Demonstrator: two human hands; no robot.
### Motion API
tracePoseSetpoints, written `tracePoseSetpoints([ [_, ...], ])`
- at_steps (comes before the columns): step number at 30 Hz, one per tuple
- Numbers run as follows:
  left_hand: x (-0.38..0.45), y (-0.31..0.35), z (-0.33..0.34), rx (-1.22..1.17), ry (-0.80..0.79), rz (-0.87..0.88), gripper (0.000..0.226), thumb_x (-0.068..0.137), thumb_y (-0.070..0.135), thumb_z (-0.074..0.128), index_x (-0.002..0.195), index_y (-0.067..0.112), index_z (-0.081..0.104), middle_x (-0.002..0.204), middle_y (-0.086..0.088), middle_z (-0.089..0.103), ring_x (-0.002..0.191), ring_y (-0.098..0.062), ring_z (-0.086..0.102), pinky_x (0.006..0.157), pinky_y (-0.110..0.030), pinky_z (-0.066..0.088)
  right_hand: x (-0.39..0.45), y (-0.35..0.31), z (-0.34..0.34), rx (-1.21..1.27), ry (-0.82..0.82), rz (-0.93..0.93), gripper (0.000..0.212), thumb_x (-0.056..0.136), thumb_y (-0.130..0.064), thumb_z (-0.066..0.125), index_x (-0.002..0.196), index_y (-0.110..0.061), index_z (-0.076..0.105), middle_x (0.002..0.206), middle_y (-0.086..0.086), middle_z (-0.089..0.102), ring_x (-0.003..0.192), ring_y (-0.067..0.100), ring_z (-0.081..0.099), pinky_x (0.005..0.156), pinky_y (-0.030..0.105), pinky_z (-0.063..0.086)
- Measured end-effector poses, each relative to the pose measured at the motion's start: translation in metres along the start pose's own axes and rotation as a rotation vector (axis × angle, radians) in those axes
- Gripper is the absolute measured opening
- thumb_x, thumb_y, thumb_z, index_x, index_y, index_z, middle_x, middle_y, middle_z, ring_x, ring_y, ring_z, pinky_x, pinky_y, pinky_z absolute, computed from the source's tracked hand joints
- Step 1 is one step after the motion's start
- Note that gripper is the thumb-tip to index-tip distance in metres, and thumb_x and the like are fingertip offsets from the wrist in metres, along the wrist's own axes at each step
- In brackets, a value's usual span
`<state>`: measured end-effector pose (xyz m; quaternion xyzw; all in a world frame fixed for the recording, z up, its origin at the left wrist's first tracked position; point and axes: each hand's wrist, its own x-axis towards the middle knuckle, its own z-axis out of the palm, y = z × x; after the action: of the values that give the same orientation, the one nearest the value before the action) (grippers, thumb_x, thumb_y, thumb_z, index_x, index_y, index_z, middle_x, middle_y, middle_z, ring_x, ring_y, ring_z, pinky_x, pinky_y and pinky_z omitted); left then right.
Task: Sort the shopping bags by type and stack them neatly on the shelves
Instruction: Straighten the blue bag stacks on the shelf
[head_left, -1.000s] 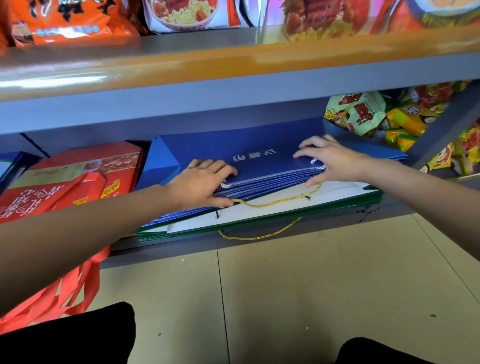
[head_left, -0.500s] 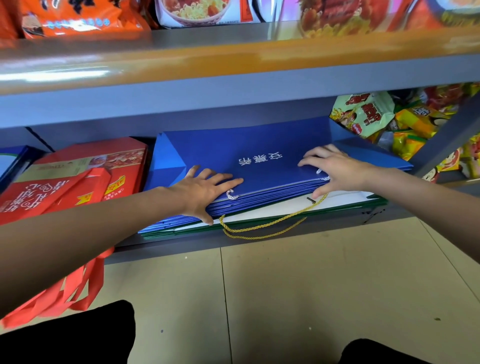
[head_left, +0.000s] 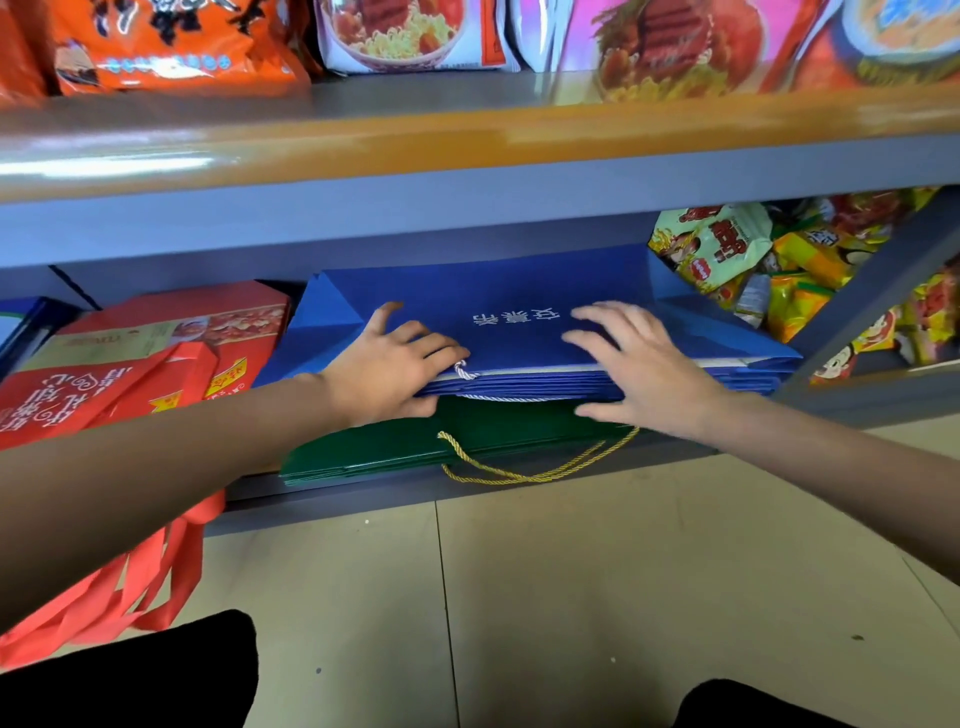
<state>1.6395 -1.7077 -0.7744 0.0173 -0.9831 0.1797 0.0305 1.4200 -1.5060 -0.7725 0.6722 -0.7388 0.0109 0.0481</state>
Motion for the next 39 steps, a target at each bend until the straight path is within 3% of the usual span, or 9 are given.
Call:
tracePoseSetpoints([
  [3, 0.003, -0.009, -0.003, -0.070, 0.029, -0.038, 0.049, 0.075, 0.034, 0.066, 0.118, 0.012, 0.063, 0.105, -0.005, 0.069, 0.089, -0.027, 0.066, 0.088, -0.062, 0.043, -0.018, -0.056, 0.014, 0.163, 0.229, -0.230, 0.034, 0.081, -0.035, 0.061, 0.106, -0.011, 0.060, 0.107, 0.006, 0.057, 0.098, 0.021, 0.046, 0.084, 0.035, 0.046],
  [8, 0.005, -0.020, -0.014, -0.234, -0.072, -0.191, 0.055, 0.092, 0.039, 0.052, 0.143, 0.025, 0.037, 0.138, 0.001, 0.049, 0.126, -0.025, 0.043, 0.111, -0.056, 0.015, 0.000, -0.114, 0.053, 0.274, -0.231, 0.037, 0.059, 0.085, -0.044, 0.060, 0.132, -0.012, 0.043, 0.129, 0.005, 0.042, 0.118, 0.023, 0.037, 0.097, 0.035, 0.035],
  [12, 0.009, -0.027, -0.023, -0.193, -0.100, -0.210, 0.055, 0.094, 0.044, 0.043, 0.146, 0.030, 0.028, 0.144, 0.006, 0.041, 0.133, -0.021, 0.034, 0.114, -0.052, 0.009, 0.043, -0.144, 0.060, 0.255, -0.200, 0.230, 0.047, 0.085, -0.043, 0.059, 0.118, -0.012, 0.047, 0.119, 0.005, 0.041, 0.115, 0.024, 0.036, 0.092, 0.035, 0.032],
  [21, 0.011, -0.035, -0.029, -0.137, -0.149, -0.207, 0.054, 0.096, 0.046, 0.038, 0.146, 0.032, 0.024, 0.145, 0.006, 0.039, 0.135, -0.019, 0.030, 0.115, -0.050, 0.010, 0.024, -0.119, 0.006, 0.064, -0.273, 0.123, 0.028, 0.084, -0.002, 0.044, 0.110, -0.013, 0.045, 0.106, 0.007, 0.062, 0.099, 0.029, 0.055, 0.065, 0.032, 0.038],
  [25, 0.015, -0.042, -0.037, -0.129, -0.144, -0.219, 0.055, 0.095, 0.047, 0.038, 0.146, 0.031, 0.025, 0.145, 0.005, 0.039, 0.135, -0.019, 0.030, 0.115, -0.048, 0.013, 0.009, -0.071, -0.045, -0.004, 0.097, 0.108, 0.016, 0.081, -0.002, 0.061, 0.091, -0.014, 0.064, 0.082, 0.002, 0.065, 0.083, 0.027, 0.058, 0.058, 0.033, 0.046],
  [28, 0.017, -0.045, -0.039, -0.129, -0.127, -0.226, 0.055, 0.095, 0.046, 0.039, 0.146, 0.028, 0.028, 0.145, 0.004, 0.040, 0.134, -0.018, 0.032, 0.111, -0.045, 0.020, 0.016, -0.058, -0.058, 0.388, 0.226, 0.262, 0.010, 0.085, -0.005, 0.062, 0.084, -0.014, 0.066, 0.073, 0.000, 0.065, 0.064, 0.015, 0.062, 0.067, 0.028, 0.047],
  [31, 0.017, -0.046, -0.040, -0.143, -0.110, -0.228, 0.055, 0.095, 0.045, 0.040, 0.145, 0.026, 0.030, 0.144, 0.003, 0.041, 0.133, -0.018, 0.033, 0.111, -0.044, 0.021, 0.028, -0.070, -0.031, 0.475, 0.223, 0.111, 0.021, 0.085, 0.004, 0.057, 0.101, -0.006, 0.064, 0.094, 0.009, 0.068, 0.085, 0.023, 0.066, 0.084, 0.030, 0.048],
  [35, 0.016, -0.043, -0.038, -0.142, -0.125, -0.219, 0.055, 0.094, 0.045, 0.042, 0.145, 0.026, 0.031, 0.143, 0.004, 0.042, 0.133, -0.019, 0.033, 0.113, -0.048, 0.016, 0.046, -0.066, 0.024, 0.174, -0.419, 0.051, 0.072, 0.087, 0.010, 0.044, 0.148, -0.019, 0.020, 0.157, 0.007, 0.006, 0.133, 0.031, 0.034, 0.098, 0.032, 0.040],
  [39, 0.015, -0.042, -0.033, -0.131, -0.142, -0.209, 0.055, 0.095, 0.045, 0.041, 0.145, 0.028, 0.029, 0.144, 0.004, 0.041, 0.133, -0.019, 0.032, 0.115, -0.047, 0.012, 0.045, -0.059, 0.021, 0.074, -0.325, 0.011, 0.069, 0.087, 0.007, 0.045, 0.147, -0.018, 0.022, 0.155, 0.004, 0.011, 0.129, 0.029, 0.039, 0.095, 0.038, 0.044],
])
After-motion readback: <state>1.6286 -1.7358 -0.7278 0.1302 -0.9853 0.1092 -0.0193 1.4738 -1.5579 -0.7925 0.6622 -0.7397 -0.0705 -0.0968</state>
